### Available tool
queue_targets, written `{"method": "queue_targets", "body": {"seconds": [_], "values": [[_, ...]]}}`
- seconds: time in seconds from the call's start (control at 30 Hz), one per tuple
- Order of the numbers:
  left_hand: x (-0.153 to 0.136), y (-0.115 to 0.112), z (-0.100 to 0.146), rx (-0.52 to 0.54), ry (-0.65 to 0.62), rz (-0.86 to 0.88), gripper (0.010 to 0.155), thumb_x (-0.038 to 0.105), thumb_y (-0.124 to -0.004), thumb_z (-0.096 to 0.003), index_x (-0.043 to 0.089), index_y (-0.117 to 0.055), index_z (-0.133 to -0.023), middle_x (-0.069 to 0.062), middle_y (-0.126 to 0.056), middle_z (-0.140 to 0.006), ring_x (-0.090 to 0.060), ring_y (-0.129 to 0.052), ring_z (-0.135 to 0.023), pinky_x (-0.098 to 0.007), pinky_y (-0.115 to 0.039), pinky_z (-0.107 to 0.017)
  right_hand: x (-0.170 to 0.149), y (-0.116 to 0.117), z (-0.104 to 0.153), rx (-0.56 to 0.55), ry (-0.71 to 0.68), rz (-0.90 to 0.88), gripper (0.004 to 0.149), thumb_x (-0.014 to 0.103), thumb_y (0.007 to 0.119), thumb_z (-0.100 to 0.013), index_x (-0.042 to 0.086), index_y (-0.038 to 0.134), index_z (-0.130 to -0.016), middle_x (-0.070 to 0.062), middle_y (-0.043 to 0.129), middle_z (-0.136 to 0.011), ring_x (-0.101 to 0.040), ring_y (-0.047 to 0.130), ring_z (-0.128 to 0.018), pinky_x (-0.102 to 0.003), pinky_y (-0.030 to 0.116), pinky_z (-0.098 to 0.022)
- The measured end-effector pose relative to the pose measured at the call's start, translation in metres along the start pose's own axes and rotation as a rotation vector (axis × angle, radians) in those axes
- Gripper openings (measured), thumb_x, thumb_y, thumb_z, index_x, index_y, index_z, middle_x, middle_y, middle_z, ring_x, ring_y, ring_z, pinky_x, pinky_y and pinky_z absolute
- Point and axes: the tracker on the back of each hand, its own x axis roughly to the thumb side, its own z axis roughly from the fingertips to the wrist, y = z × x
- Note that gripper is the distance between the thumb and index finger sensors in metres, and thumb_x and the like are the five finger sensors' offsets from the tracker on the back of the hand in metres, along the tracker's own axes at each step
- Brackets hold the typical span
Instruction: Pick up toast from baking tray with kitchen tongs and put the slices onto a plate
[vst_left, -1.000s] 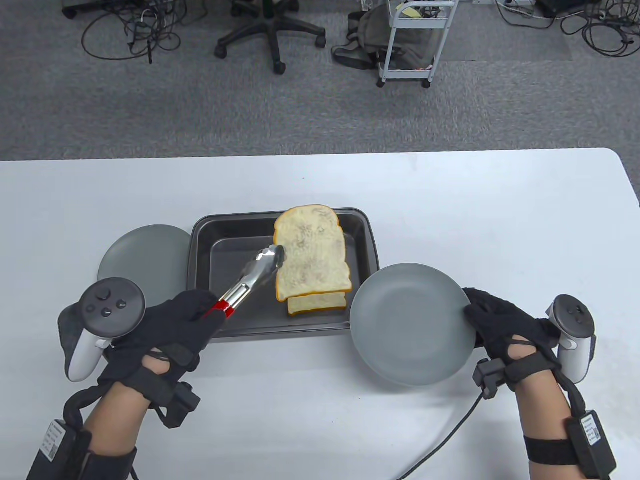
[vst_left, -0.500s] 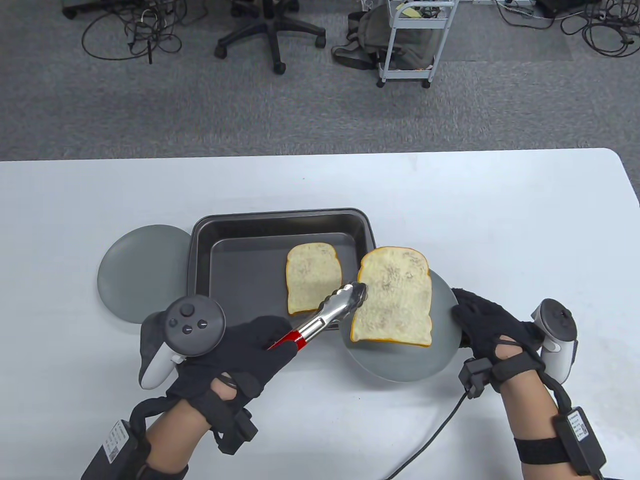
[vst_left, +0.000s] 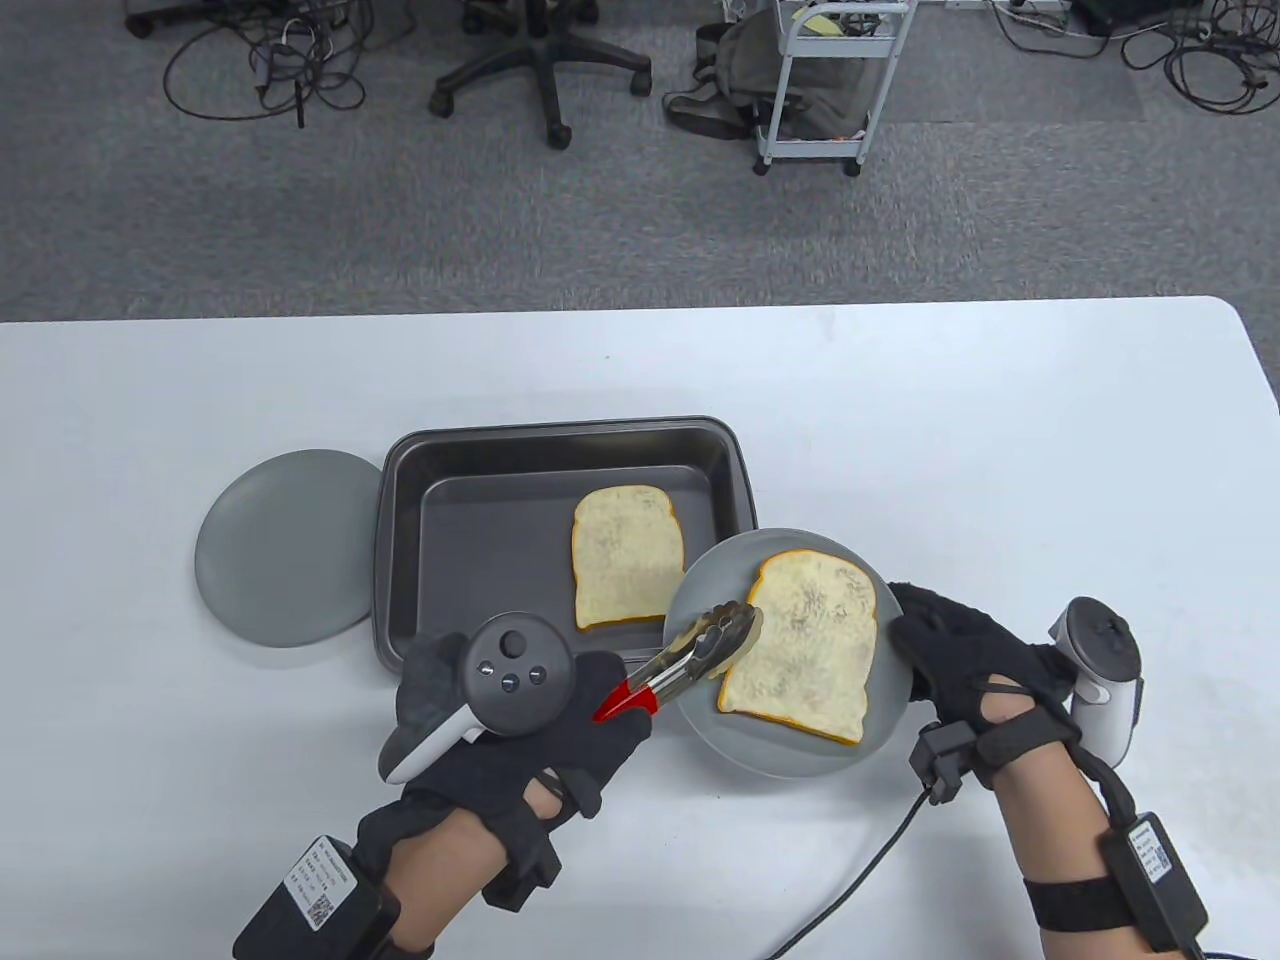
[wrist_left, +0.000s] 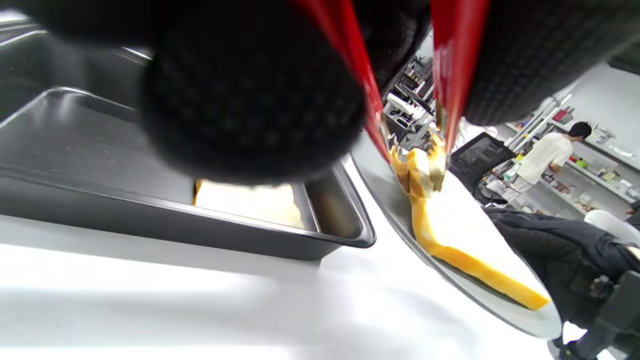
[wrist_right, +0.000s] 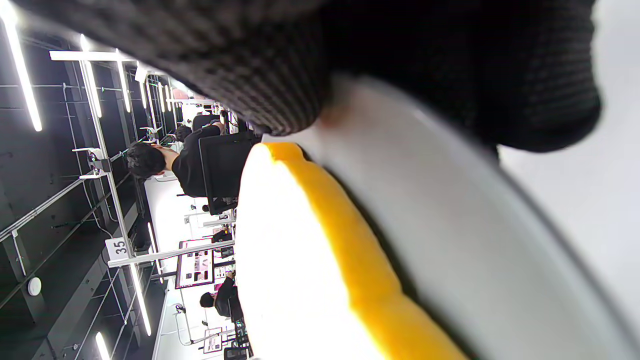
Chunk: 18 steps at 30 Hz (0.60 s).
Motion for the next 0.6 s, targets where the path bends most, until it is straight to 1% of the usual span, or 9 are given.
{"method": "queue_targets", "body": {"seconds": [0.17,0.33,0.4,0.5,0.6], "values": [[0.0,-0.001,-0.002,-0.024,0.015,-0.005,0.07,0.059,-0.087,-0.0425,0.01,-0.08,-0.093,-0.018,-0.106,-0.059,-0.029,-0.106,-0.016,-0.032,-0.092,-0.005,0.0,0.0,0.0,-0.002,0.001,-0.001,0.05,0.025,0.089,-0.042,0.008,0.083,-0.088,-0.021,0.106,-0.065,-0.035,0.116,-0.039,-0.051,0.097,-0.033],[-0.004,0.005,0.0,-0.038,-0.014,0.072,0.085,0.072,-0.084,-0.0402,0.009,-0.075,-0.097,-0.017,-0.103,-0.065,-0.028,-0.106,-0.02,-0.03,-0.093,-0.009,0.0,-0.001,0.0,0.005,0.006,-0.004,0.05,0.025,0.089,-0.042,0.007,0.084,-0.088,-0.021,0.106,-0.065,-0.035,0.116,-0.039,-0.051,0.097,-0.033],[-0.009,0.011,0.001,-0.021,-0.025,0.135,0.087,0.074,-0.083,-0.0397,0.009,-0.073,-0.098,-0.017,-0.103,-0.066,-0.027,-0.107,-0.021,-0.03,-0.093,-0.009,0.001,-0.001,0.0,0.005,0.006,-0.007,0.049,0.025,0.089,-0.042,0.008,0.084,-0.088,-0.021,0.106,-0.065,-0.035,0.116,-0.038,-0.051,0.097,-0.033],[-0.02,0.027,0.002,0.024,-0.029,0.212,0.094,0.078,-0.083,-0.0369,0.01,-0.068,-0.101,-0.015,-0.1,-0.069,-0.025,-0.106,-0.024,-0.029,-0.093,-0.012,0.001,-0.002,0.0,0.008,0.005,0.0,0.05,0.025,0.089,-0.042,0.008,0.084,-0.088,-0.021,0.106,-0.065,-0.035,0.116,-0.038,-0.051,0.097,-0.033],[-0.033,0.04,0.003,0.077,-0.008,0.245,0.093,0.078,-0.082,-0.037,0.015,-0.065,-0.103,-0.014,-0.097,-0.073,-0.025,-0.105,-0.029,-0.03,-0.093,-0.016,0.001,-0.002,0.0,0.01,0.004,0.002,0.049,0.025,0.089,-0.042,0.008,0.084,-0.088,-0.021,0.106,-0.065,-0.035,0.116,-0.038,-0.051,0.097,-0.033]]}}
